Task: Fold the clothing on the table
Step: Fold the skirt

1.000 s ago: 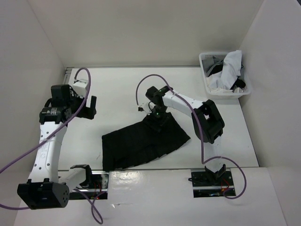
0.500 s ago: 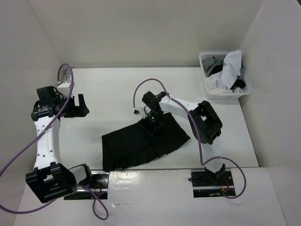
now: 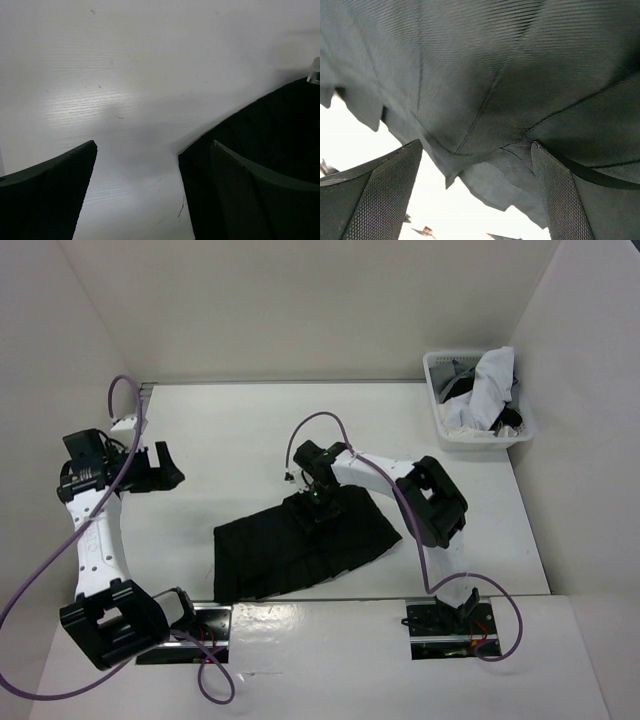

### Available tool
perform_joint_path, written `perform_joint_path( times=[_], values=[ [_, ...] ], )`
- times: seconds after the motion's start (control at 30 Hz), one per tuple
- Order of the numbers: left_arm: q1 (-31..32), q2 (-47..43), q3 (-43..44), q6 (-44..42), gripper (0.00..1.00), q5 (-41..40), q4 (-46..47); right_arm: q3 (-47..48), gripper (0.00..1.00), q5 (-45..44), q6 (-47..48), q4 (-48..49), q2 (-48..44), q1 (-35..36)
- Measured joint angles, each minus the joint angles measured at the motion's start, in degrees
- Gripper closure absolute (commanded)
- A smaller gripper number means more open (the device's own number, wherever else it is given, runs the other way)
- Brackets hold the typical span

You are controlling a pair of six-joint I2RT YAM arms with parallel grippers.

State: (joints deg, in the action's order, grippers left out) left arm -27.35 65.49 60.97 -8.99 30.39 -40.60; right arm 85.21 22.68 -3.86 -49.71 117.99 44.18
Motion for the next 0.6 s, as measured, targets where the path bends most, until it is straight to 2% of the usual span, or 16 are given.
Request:
perform_joint_path(
  times=[0.17, 0.37, 0.6],
  values=[
    [-1.0, 0.0, 0.0, 0.0, 0.0, 0.1, 0.0, 2.6, 0.02, -5.9, -6.3, 0.9, 1.1, 0.6],
    [-1.4, -0.1, 0.0, 0.0, 0.0, 0.2, 0.2, 5.8, 0.01, -20.4, -10.1, 4.7, 2.8, 2.1],
    [-1.4, -1.0, -0.4, 0.0, 0.0, 0.3, 0.4, 15.1, 0.01, -32.0, -12.9, 4.9, 9.1, 2.1]
  ],
)
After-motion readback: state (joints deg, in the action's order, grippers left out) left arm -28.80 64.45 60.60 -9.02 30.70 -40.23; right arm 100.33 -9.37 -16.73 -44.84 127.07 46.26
